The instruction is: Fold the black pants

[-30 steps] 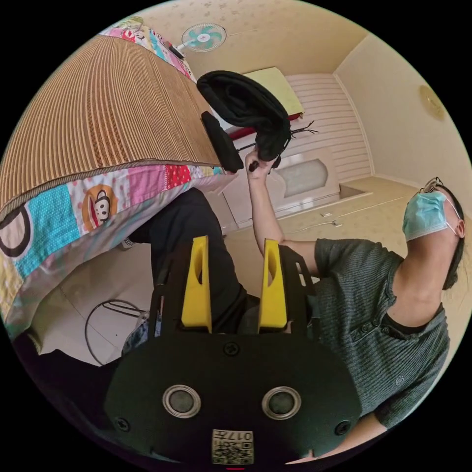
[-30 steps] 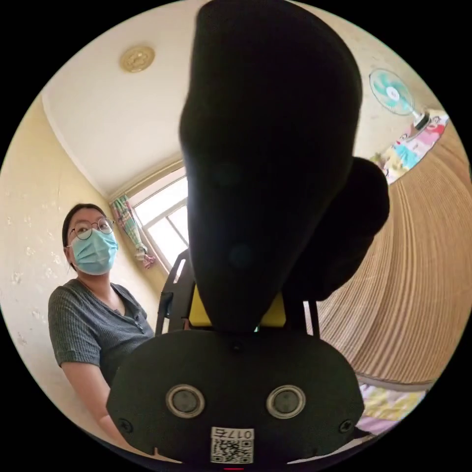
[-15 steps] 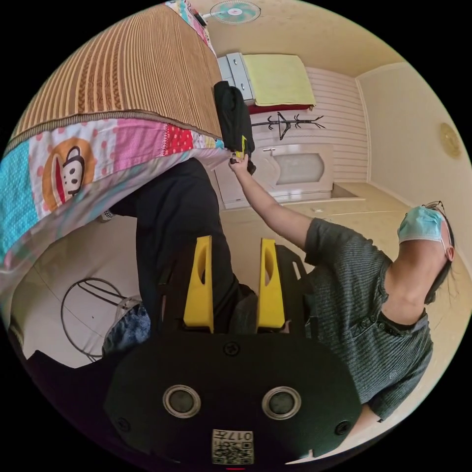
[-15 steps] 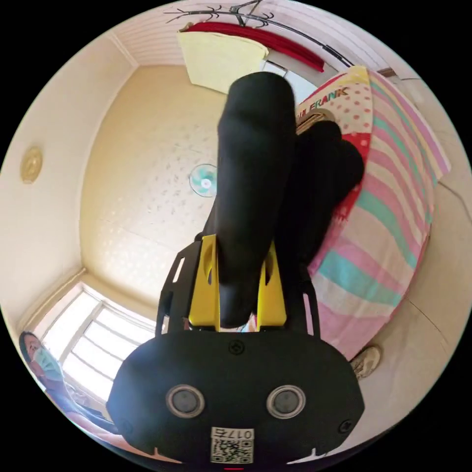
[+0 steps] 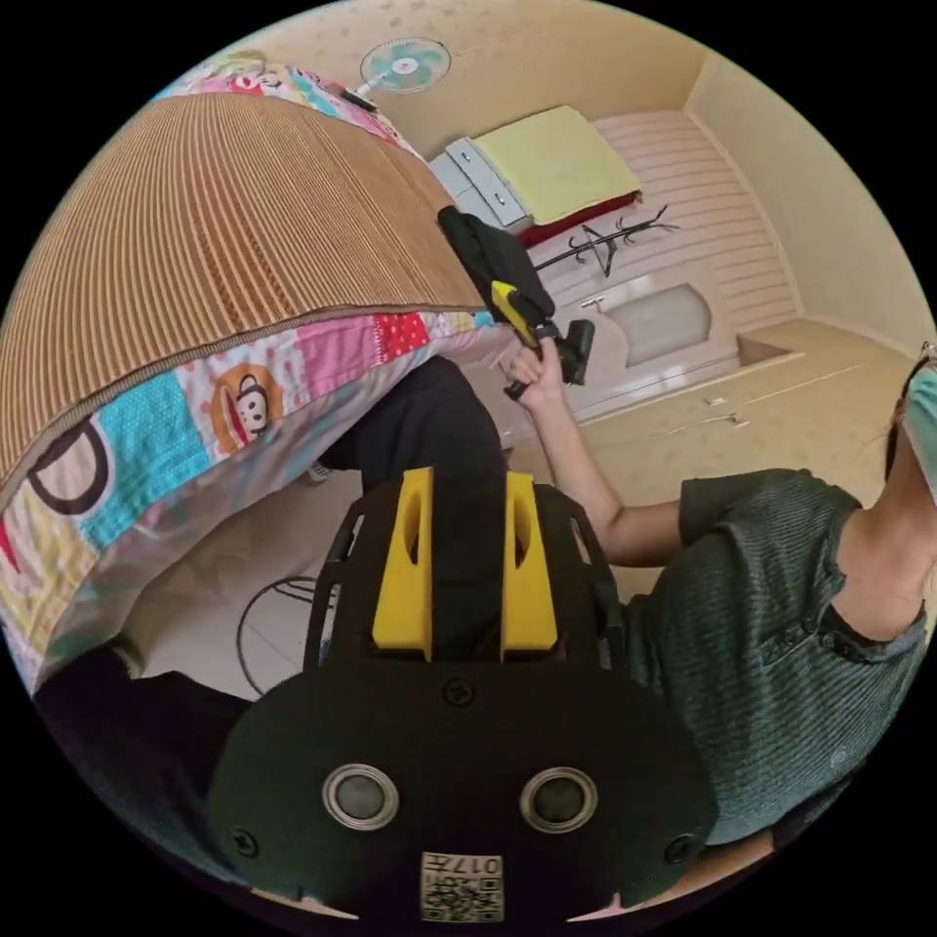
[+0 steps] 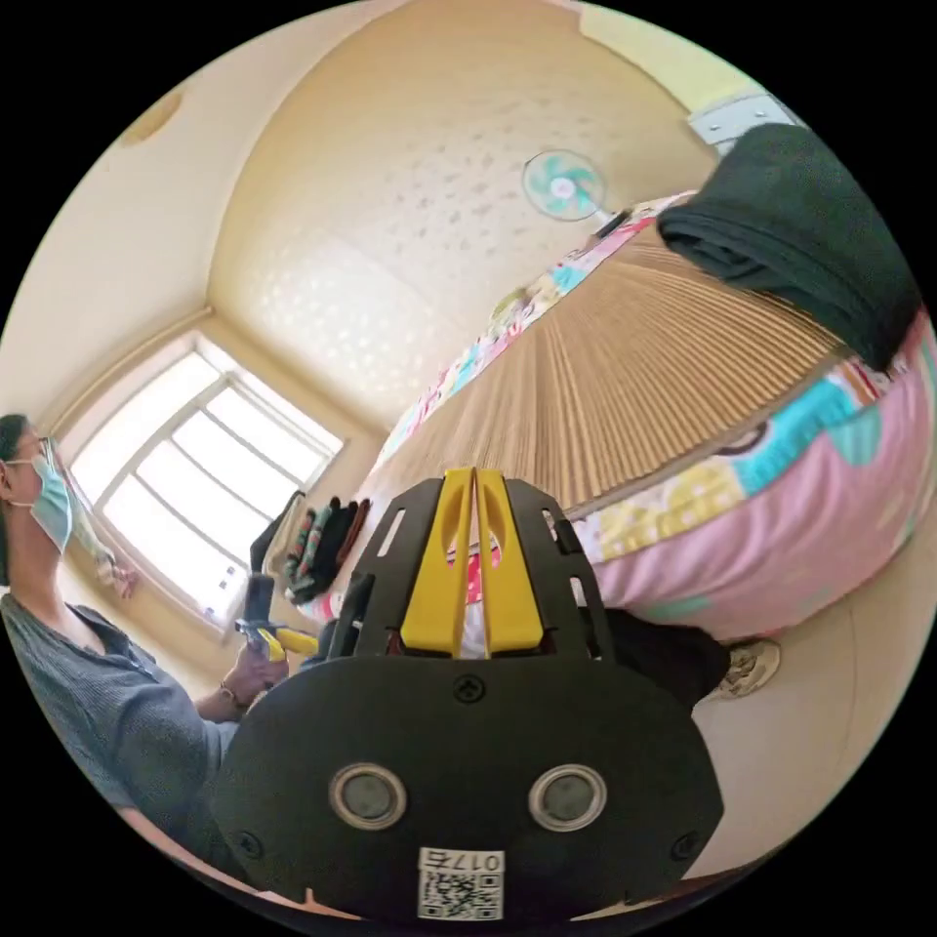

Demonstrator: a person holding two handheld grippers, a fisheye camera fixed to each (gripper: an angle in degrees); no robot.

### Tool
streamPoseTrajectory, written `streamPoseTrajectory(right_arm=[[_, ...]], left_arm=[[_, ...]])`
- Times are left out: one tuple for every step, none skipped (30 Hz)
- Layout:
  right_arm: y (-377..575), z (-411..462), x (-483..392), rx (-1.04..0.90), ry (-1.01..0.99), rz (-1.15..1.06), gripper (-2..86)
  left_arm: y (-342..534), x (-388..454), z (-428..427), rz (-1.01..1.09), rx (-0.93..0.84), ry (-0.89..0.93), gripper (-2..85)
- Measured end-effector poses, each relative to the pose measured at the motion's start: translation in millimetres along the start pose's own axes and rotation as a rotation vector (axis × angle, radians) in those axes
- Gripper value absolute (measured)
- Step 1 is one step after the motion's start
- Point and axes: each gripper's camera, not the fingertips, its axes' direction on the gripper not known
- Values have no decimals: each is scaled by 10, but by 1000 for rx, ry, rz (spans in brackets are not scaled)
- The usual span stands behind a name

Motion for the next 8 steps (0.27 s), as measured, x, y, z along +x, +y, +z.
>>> streamPoseTrajectory(right_arm=[[-103,416,-349,-123,15,-99,5],[-154,837,-713,-235,71,-207,5],[-158,1053,-890,-285,110,-260,4],[-123,1449,-1175,-356,190,-347,4],[-41,1815,-1370,-401,245,-404,4],[6,1985,-1426,-424,249,-402,4],[105,2287,-1479,-476,188,-364,4],[237,2534,-1496,-521,61,-332,4]], left_arm=[[24,160,43,25,-61,-181,101],[38,225,77,27,-100,-283,97],[81,320,149,13,-177,-505,89],[143,386,198,2,-229,-699,83],[183,417,205,4,-241,-776,80],[269,471,174,14,-241,-877,73],[359,508,76,15,-218,-923,63],[405,517,0,7,-199,-933,62]])
